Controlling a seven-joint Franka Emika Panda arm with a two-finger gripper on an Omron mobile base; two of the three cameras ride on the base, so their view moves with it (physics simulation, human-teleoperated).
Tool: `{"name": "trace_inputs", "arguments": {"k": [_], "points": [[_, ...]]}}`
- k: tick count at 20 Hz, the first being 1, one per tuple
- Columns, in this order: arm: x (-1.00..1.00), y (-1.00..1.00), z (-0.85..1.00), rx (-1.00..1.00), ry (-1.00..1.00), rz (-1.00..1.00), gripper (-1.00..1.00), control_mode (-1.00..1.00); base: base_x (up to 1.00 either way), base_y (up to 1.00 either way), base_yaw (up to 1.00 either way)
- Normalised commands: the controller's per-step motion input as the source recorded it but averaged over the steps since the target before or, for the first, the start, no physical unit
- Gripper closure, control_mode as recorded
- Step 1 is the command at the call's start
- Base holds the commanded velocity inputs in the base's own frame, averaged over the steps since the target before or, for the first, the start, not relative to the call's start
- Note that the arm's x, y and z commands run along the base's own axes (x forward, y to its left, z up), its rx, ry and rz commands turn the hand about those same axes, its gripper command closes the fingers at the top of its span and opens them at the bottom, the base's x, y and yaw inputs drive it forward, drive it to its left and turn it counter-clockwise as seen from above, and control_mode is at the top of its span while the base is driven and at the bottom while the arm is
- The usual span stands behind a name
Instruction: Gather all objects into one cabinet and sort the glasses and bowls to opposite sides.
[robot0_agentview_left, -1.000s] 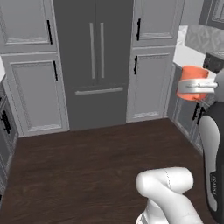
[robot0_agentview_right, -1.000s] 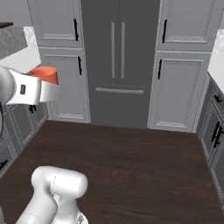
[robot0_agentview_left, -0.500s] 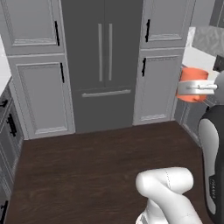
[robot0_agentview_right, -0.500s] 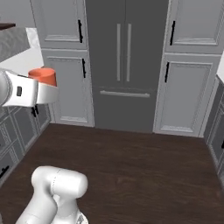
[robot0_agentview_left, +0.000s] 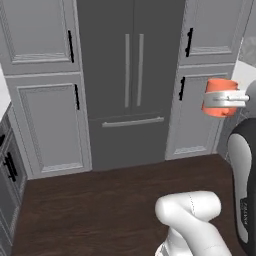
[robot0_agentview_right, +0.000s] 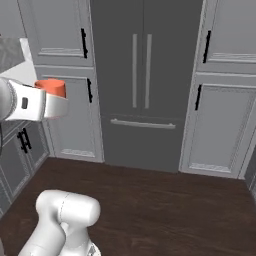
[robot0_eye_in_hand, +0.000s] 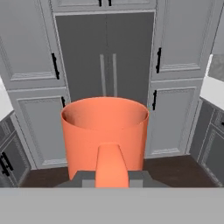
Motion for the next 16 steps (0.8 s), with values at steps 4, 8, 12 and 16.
{"name": "trace_inputs", "arguments": {"k": [4,8,12,16], "points": [[0.0,0.0,0.0,0.0,0.0,0.0,1.0,1.0,0.74,0.46,0.23],[0.0,0.0,0.0,0.0,0.0,0.0,1.0,1.0,0.76,0.17,0.31],[0.0,0.0,0.0,0.0,0.0,0.0,1.0,1.0,0.89,0.0,0.34],[0.0,0.0,0.0,0.0,0.0,0.0,1.0,1.0,0.81,0.15,0.36]]}}
